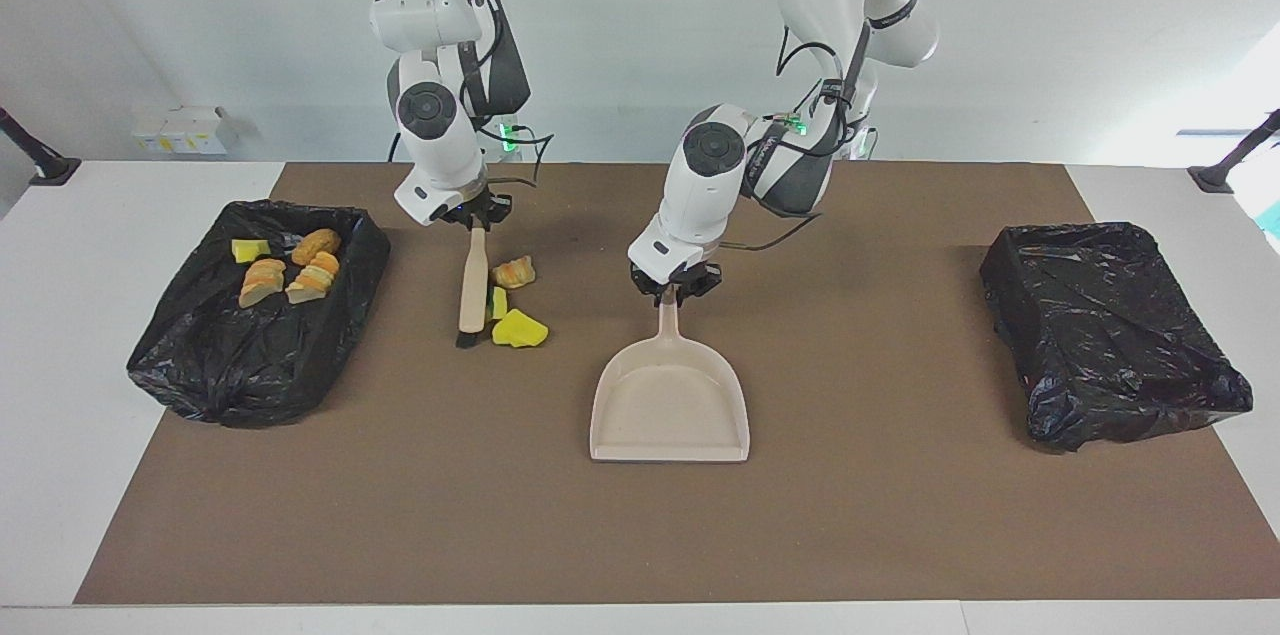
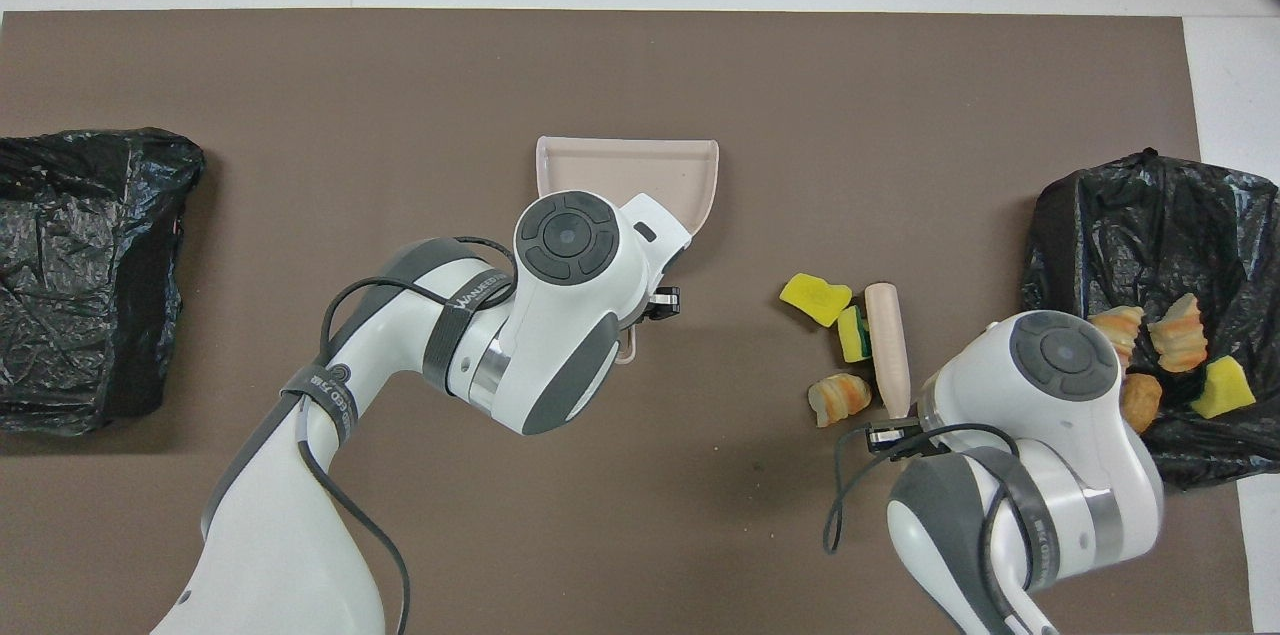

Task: Sweep and dump trash in bin
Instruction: 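Pull the dustpan toward the robot with the left gripper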

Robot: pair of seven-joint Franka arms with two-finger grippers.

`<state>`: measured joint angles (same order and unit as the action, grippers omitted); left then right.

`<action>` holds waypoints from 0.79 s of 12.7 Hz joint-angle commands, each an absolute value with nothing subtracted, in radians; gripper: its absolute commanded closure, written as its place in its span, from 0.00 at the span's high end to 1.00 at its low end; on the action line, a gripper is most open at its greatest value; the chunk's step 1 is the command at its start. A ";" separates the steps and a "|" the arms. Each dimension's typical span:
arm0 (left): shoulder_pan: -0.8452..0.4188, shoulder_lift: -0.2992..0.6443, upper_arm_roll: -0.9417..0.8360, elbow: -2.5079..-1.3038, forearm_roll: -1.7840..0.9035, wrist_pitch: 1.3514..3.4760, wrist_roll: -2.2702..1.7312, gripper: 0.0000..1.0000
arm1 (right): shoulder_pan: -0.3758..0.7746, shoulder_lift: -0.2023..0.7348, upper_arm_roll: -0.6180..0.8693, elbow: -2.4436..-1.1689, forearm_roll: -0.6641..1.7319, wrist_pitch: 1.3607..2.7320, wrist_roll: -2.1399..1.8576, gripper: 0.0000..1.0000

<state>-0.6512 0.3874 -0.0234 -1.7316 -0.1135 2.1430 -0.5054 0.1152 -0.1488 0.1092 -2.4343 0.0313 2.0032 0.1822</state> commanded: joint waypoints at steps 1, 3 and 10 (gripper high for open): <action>-0.611 0.304 -0.012 -1.749 -0.069 2.068 -0.308 0.00 | 0.118 -0.141 0.114 -2.453 0.066 2.029 0.181 0.00; -0.569 0.261 -0.012 -1.747 -0.042 2.033 -0.211 0.00 | 0.117 -0.138 0.112 -2.451 0.074 2.028 0.178 0.00; -0.440 0.154 -0.008 -1.762 0.081 1.870 0.413 0.00 | 0.054 -0.159 0.103 -2.300 0.069 1.786 0.143 0.00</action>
<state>-0.4749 0.1966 -0.0046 -1.7305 0.0547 1.8943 0.2387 0.0831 -0.1498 0.1016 -2.3586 0.0398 1.8653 0.1757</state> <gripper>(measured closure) 0.687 0.749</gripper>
